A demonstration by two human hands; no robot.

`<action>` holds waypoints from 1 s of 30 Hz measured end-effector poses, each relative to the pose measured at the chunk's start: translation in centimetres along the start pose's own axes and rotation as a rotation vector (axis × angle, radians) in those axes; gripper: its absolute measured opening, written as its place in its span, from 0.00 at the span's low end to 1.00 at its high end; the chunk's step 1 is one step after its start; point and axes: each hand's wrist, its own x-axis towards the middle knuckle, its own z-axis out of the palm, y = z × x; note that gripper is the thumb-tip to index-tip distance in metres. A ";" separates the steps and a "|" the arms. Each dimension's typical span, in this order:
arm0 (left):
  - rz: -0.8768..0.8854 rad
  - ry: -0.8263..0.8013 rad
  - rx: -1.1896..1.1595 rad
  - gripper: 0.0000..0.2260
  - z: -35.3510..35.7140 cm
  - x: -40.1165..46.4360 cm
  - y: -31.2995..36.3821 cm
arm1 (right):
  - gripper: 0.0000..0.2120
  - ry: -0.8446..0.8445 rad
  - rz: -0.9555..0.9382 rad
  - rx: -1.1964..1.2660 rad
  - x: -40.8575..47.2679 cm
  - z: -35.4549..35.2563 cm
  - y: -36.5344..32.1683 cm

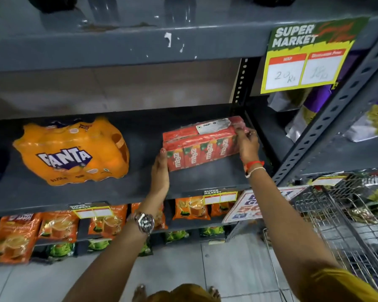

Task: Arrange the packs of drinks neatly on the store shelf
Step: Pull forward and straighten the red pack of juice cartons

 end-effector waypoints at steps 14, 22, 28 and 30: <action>0.008 -0.064 0.170 0.18 -0.6 -2.3 -0.2 | 0.06 0.145 -0.045 0.160 -5.2 -3.5 1.9; 0.000 0.021 0.121 0.11 -0.7 -4.1 -1.1 | 0.08 0.134 -0.052 0.168 -6.6 -4.2 2.3; 0.027 -0.035 0.098 0.15 -1.0 -4.4 -1.4 | 0.10 0.123 -0.024 0.153 -6.9 -4.2 2.4; 0.034 -0.051 0.071 0.12 -1.5 -4.1 -1.3 | 0.11 0.137 -0.014 0.193 -7.3 -4.3 2.7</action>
